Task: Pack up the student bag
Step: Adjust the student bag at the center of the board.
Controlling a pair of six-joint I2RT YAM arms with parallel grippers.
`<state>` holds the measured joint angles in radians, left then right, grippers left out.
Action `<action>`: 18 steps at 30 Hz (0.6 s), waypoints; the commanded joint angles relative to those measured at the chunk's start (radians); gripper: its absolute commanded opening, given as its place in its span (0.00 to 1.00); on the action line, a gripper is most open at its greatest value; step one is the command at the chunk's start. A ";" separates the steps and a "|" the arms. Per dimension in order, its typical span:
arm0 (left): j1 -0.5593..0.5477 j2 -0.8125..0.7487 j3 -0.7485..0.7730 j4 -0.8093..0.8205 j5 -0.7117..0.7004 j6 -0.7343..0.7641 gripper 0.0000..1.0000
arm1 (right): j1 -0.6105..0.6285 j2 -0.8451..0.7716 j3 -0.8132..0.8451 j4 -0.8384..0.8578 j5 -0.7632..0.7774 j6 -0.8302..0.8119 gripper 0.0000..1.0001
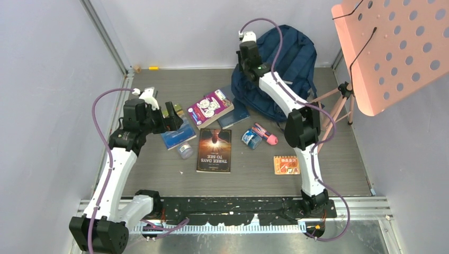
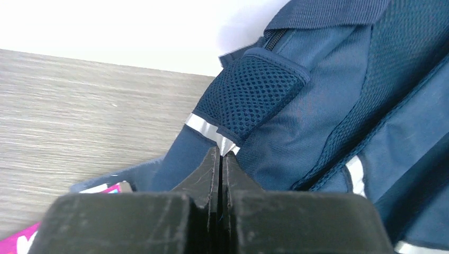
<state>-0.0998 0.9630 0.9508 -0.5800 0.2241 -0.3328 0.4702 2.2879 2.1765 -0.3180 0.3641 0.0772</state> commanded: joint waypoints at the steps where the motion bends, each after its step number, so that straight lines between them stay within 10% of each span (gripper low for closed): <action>1: 0.003 -0.029 -0.003 0.046 0.003 0.008 0.98 | 0.013 -0.214 0.004 0.188 -0.142 -0.031 0.00; 18: 0.003 -0.100 -0.025 0.146 0.028 -0.112 0.98 | 0.116 -0.411 -0.083 0.193 -0.464 -0.140 0.00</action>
<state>-0.0998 0.9043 0.9375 -0.5568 0.2249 -0.3557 0.5327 2.0083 2.0766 -0.2836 0.0315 0.0006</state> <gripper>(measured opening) 0.985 0.039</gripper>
